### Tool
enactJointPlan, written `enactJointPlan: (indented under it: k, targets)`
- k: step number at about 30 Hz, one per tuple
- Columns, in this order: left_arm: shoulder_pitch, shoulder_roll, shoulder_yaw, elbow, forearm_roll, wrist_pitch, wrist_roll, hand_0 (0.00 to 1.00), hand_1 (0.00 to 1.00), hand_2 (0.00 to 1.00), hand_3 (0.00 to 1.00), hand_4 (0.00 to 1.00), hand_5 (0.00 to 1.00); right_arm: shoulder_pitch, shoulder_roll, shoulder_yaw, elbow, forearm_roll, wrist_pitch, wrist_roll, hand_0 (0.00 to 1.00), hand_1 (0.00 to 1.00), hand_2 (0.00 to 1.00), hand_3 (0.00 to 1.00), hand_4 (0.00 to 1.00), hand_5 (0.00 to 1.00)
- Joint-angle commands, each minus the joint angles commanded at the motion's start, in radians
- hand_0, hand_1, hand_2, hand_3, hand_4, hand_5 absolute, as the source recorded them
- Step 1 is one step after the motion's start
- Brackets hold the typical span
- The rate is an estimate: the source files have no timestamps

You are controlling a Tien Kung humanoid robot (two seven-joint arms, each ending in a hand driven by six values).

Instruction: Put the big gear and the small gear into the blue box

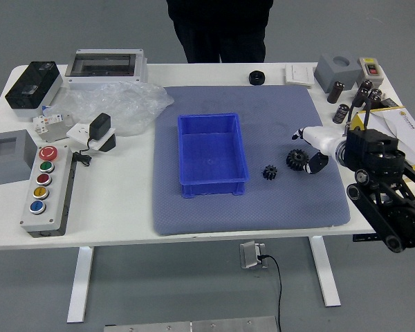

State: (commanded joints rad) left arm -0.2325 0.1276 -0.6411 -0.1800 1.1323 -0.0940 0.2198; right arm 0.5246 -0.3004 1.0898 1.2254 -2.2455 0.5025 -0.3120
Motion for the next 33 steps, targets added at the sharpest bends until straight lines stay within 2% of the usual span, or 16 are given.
enactJointPlan:
  k: [11,33]
  targets:
    - [-0.002,-0.004,0.004,0.000,-0.005,0.000,-0.001,0.779,0.746,0.736,0.677,0.563,0.243,0.016,0.026,-0.021,-0.039,-0.009,-0.002,-0.002,0.908,0.828,0.864,0.869,0.687,0.039]
    - [0.001,-0.008,0.008,0.000,-0.002,-0.002,0.000,0.779,0.746,0.736,0.678,0.565,0.244,0.015,0.043,-0.032,-0.090,-0.023,-0.031,0.009,0.898,0.813,0.847,0.845,0.697,0.060]
